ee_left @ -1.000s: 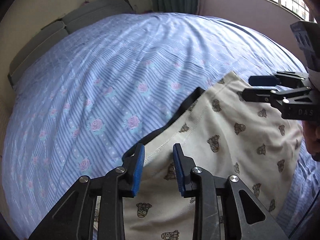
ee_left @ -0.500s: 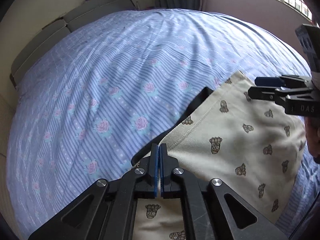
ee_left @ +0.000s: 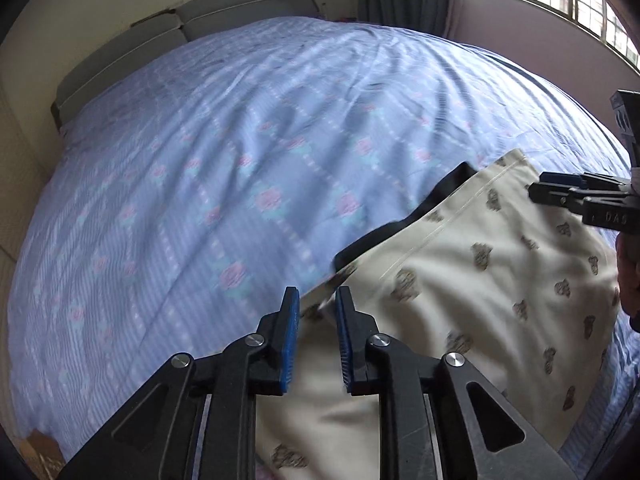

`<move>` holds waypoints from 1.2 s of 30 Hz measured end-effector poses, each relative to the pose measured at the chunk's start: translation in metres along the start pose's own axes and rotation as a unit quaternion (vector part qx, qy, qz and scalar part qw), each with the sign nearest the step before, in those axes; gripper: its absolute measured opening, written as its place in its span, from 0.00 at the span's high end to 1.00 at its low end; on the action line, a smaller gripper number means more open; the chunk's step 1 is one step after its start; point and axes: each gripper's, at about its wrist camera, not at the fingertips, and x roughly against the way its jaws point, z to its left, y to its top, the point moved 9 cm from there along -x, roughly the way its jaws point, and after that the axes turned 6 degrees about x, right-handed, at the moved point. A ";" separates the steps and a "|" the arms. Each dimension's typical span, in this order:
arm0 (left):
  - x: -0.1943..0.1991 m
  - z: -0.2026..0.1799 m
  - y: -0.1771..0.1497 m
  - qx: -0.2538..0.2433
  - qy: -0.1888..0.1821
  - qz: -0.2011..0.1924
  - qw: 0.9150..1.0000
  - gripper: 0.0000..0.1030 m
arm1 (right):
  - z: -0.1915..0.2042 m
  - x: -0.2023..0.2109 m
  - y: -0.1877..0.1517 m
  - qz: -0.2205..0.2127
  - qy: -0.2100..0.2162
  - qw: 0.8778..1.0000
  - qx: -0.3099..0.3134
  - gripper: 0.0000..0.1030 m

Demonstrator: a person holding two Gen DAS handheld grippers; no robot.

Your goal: Fold small clothes

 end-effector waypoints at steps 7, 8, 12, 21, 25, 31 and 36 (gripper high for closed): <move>-0.014 0.012 -0.011 0.003 0.004 0.016 1.000 0.80 | 0.016 -0.001 0.003 -0.011 0.014 1.000 0.009 0.49; -0.016 0.012 -0.011 -0.001 0.009 0.017 1.000 0.80 | 0.018 -0.001 0.003 -0.012 0.015 1.000 0.011 0.49; -0.016 0.019 -0.007 0.007 0.023 0.010 1.000 0.96 | 0.018 -0.007 0.000 -0.009 0.014 1.000 0.013 0.49; 0.011 0.021 -0.016 0.011 0.041 -0.008 0.999 0.70 | 0.005 -0.001 -0.005 -0.008 0.001 1.000 0.011 0.49; 0.021 0.028 -0.024 0.045 0.050 -0.028 0.997 0.41 | -0.002 0.002 -0.008 -0.011 -0.008 1.000 0.009 0.47; -0.004 0.038 -0.040 0.102 0.047 0.003 0.994 0.71 | -0.002 0.001 -0.007 -0.014 -0.013 1.000 0.002 0.47; -0.004 0.042 -0.039 0.131 0.049 -0.011 0.990 0.90 | 0.000 -0.001 -0.002 -0.016 -0.011 1.000 -0.005 0.47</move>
